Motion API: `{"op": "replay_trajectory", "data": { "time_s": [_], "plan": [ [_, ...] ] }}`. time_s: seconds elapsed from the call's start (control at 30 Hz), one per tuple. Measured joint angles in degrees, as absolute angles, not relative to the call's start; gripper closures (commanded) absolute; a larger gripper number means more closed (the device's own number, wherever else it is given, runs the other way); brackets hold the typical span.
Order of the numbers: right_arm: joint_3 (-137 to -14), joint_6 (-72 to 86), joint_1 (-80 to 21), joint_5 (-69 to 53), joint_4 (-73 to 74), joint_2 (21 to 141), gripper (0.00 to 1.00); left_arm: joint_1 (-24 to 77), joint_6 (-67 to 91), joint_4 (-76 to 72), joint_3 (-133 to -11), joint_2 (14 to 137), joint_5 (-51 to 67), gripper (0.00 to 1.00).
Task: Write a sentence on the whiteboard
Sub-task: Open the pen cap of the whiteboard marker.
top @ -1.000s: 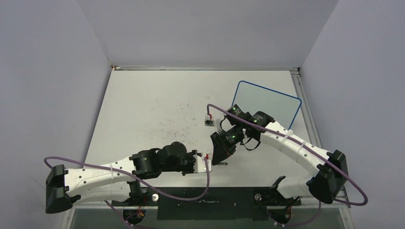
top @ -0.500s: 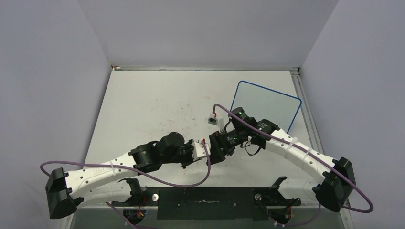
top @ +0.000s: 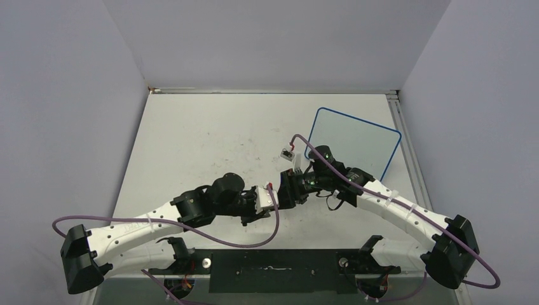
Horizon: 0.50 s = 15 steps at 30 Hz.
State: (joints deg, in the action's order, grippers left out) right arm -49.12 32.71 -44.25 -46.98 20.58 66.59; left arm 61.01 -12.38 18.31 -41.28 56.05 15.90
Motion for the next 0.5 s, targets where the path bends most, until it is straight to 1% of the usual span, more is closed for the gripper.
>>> {"op": "replay_trajectory", "data": {
  "time_s": [0.23, 0.33, 0.5],
  "plan": [
    [-46.8, 35.7, -44.2, -47.2, 16.7, 65.9, 0.56, 58.9, -11.3, 18.7, -42.0, 57.8, 16.8, 1.0],
    [-46.5, 36.1, -44.2, -47.1, 16.0, 65.8, 0.6, 58.1, -11.0, 18.9, -42.3, 58.3, 17.6, 1.0],
    [-45.5, 37.1, -44.2, -47.1, 14.3, 65.5, 0.71, 57.7, -10.9, 19.3, -42.3, 58.3, 18.9, 1.0]
  ]
}}
